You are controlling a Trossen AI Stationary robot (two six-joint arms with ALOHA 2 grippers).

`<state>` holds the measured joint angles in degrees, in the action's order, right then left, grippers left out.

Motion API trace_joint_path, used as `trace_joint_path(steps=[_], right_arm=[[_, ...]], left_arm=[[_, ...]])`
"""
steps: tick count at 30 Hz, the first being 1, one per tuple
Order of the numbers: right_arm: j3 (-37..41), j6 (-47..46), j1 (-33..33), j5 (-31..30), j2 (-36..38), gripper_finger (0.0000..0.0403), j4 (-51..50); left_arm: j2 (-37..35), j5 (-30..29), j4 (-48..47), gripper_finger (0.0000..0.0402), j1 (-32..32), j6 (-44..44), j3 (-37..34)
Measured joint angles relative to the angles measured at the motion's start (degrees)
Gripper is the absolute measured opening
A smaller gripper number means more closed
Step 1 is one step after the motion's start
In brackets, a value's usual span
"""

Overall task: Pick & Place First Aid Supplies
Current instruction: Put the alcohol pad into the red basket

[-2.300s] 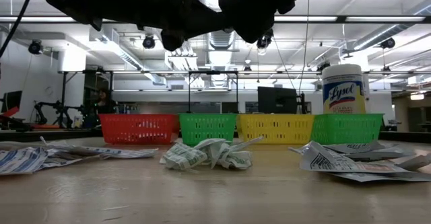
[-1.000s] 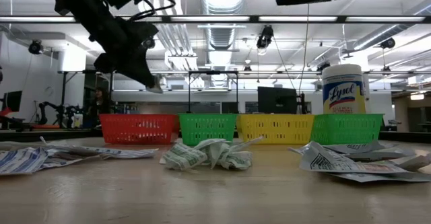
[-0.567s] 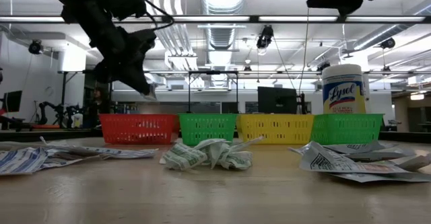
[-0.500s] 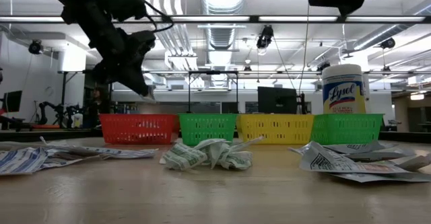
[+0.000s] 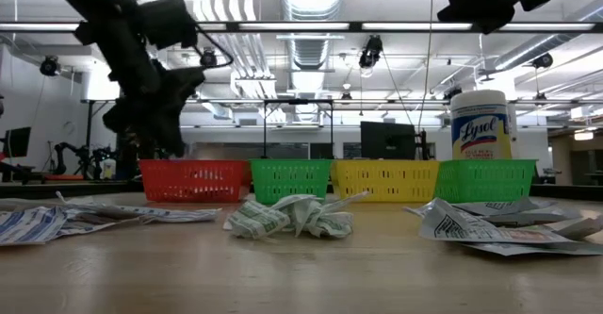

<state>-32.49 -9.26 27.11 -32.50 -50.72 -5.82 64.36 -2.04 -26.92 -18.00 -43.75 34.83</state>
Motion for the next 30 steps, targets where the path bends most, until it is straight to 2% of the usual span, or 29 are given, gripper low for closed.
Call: trace_joint_path(steps=[6, 13, 17, 23, 30], right_arm=[[0.04, 0.0, 0.0, -0.01, -0.02, 0.0176, 0.04], [0.04, -0.02, 0.0, -0.01, -0.02, 0.0182, 0.08], [0.04, -0.24, 0.0, -0.01, -0.02, 0.0182, 0.1], [0.04, -0.22, 0.0, -0.01, -0.02, 0.0181, 0.1], [0.04, -0.24, 0.0, -0.01, -0.02, 0.0185, 0.1]], left_arm=[[0.0, 0.06, 6.48, 0.0005, 0.0, -0.5, -3.49], [0.0, -0.56, 7.2, 0.0025, 0.0, 0.35, -4.22], [0.0, -0.66, 7.24, 0.0051, 0.0, 1.71, -4.22], [-0.02, -0.68, 7.9, 0.0112, 0.0, 2.94, -3.82], [-1.91, -1.02, 4.74, 0.0156, -0.54, 8.02, 1.02]])
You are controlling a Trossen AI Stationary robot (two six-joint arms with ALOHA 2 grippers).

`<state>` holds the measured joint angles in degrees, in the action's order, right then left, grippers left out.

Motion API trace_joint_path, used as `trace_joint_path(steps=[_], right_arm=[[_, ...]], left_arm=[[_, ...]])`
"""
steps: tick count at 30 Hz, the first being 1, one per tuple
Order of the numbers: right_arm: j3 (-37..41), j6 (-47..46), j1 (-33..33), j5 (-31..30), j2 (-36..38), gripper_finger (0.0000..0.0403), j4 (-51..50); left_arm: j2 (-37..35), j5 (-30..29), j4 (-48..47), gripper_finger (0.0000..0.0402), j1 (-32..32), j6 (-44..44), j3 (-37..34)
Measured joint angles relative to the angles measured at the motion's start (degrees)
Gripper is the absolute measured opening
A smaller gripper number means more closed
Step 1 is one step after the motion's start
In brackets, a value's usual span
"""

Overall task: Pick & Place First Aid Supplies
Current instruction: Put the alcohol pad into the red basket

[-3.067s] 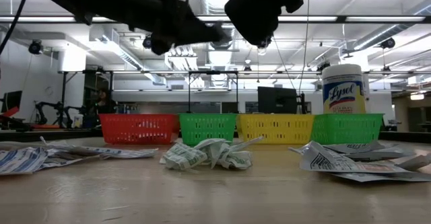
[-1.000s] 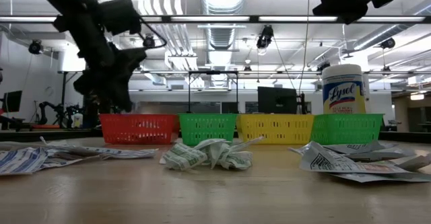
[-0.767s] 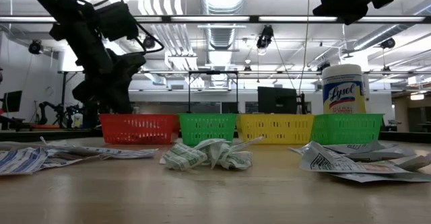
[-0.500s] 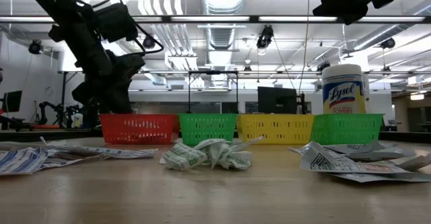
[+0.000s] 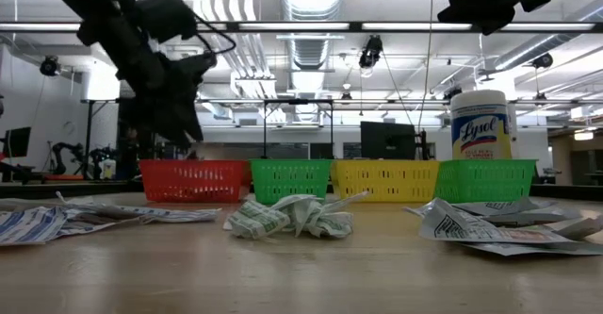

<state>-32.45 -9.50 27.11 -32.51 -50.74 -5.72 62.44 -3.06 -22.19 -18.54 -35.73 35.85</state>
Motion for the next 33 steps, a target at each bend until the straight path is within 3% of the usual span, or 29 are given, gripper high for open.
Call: trace_joint_path(steps=[11, 17, 21, 26, 33], right_arm=[[0.0, 0.0, 0.02, 0.0, -0.02, 0.0178, 0.0], [0.0, -2.01, 0.02, 0.0, -0.04, 0.0177, -0.1], [0.0, -3.65, 0.02, 0.88, -0.04, 0.018, -2.32], [0.0, -11.92, 0.04, 8.4, -0.04, 0.0177, -9.11], [0.0, -29.72, 0.04, 26.15, -0.04, 0.0175, -21.32]], left_arm=[[-5.76, -1.63, -10.62, 0.0158, 0.57, 2.49, 6.17], [-9.94, -1.54, -7.36, 0.0158, 4.47, 10.38, 4.23], [-12.45, -1.83, 0.22, 0.0158, 8.35, 13.65, 0.49], [-15.81, -1.89, 10.64, 0.0158, 12.44, 14.13, -5.58], [-19.13, -1.91, 19.25, 0.0158, 14.96, 10.89, -12.84]])
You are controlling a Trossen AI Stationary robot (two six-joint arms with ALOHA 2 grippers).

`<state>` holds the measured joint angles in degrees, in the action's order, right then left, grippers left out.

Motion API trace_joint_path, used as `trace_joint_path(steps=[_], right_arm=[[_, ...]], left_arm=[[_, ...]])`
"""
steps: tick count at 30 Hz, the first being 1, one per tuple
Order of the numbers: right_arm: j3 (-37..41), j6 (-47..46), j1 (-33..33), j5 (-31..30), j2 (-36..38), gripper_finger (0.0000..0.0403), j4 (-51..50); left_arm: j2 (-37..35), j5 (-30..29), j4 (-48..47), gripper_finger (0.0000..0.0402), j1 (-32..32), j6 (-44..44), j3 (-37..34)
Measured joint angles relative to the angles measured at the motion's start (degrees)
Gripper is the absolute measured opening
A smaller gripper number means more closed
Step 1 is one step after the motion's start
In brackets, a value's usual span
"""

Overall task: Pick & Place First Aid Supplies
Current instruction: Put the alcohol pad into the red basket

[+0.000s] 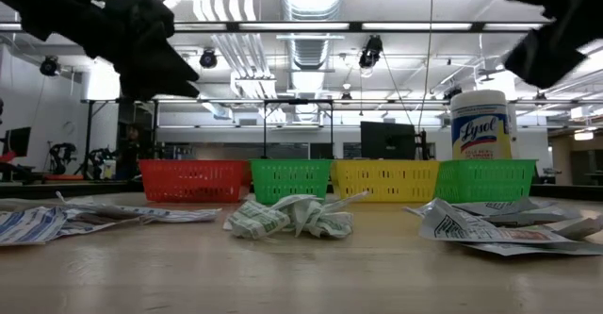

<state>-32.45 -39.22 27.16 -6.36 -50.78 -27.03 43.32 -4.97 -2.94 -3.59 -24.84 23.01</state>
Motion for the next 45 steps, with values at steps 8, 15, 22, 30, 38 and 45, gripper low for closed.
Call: trace_joint_path(steps=[8, 15, 22, 30, 38, 45], right_arm=[[0.0, -10.19, 0.0, 6.49, 0.0, 0.0176, -7.32], [0.0, -24.91, 0.0, 7.64, -0.23, 0.0171, -17.46], [0.0, -30.88, 0.24, 10.74, -1.84, 0.0171, -18.03], [0.0, -37.03, 2.26, 10.72, -4.16, 0.0168, -15.62], [-0.02, -41.51, 5.71, 9.56, -12.17, 0.0176, -15.58], [-0.01, -41.85, 6.47, 9.16, -17.3, 0.0169, -14.82]], left_arm=[[-0.55, -0.02, 4.0, 0.0158, 0.1, -2.42, -4.11], [-0.55, -0.02, 4.44, 0.0158, 0.1, -2.64, -4.31], [-0.55, -0.01, 4.44, 0.0158, 0.1, -2.64, -4.31], [-0.55, -0.02, 4.37, 0.0158, 0.1, -2.61, -4.31], [-0.55, -0.01, 4.26, 0.0158, 0.1, -2.37, -4.38], [-0.55, 0.0, 4.26, 0.0158, 0.1, -2.18, -4.38]])
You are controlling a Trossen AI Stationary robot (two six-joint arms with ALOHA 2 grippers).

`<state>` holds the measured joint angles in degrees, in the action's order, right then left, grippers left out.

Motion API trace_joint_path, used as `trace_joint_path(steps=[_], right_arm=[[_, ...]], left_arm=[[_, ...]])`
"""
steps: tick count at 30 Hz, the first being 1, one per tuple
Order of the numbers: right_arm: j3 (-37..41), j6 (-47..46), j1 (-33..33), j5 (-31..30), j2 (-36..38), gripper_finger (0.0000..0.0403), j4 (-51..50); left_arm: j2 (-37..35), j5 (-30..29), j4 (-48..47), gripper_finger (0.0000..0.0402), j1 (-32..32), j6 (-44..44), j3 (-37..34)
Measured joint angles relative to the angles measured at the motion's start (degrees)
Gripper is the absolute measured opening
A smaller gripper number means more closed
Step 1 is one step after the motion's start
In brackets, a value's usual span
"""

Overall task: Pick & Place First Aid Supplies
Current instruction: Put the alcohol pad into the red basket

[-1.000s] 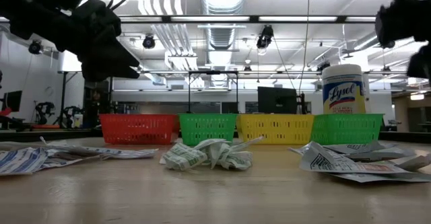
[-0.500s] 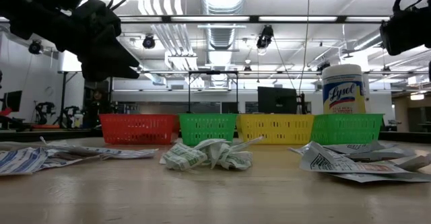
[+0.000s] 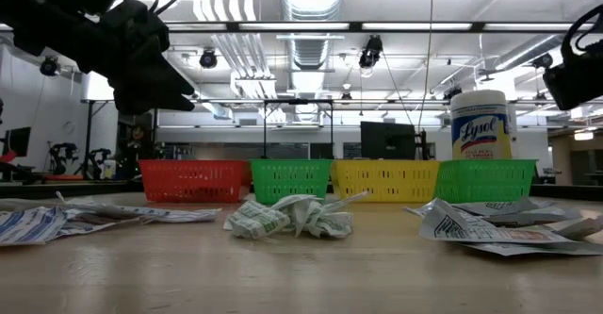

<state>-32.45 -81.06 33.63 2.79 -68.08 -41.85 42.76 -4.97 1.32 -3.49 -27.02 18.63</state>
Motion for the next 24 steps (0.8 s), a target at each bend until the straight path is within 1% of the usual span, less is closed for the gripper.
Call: trace_joint_path(steps=[7, 17, 21, 24], right_arm=[[-0.02, -0.43, 0.0, -1.38, -3.38, 0.0164, 0.27], [-0.41, 0.57, 0.0, -1.47, -10.69, 0.0174, 0.1], [-0.63, 2.91, 0.0, -1.46, -11.49, 0.0176, 0.04], [-0.96, 4.86, 0.0, -1.37, -10.79, 0.0173, -0.07]], left_arm=[[0.0, -0.01, 0.0, 0.0158, -0.01, 0.56, -0.02], [0.0, 0.0, 1.06, 0.0158, 0.34, 8.7, -0.12], [-0.22, 0.0, 2.64, 0.0158, 0.62, 9.95, -0.13], [-0.4, 0.0, 2.93, 0.0158, 0.76, 10.38, -0.15]])
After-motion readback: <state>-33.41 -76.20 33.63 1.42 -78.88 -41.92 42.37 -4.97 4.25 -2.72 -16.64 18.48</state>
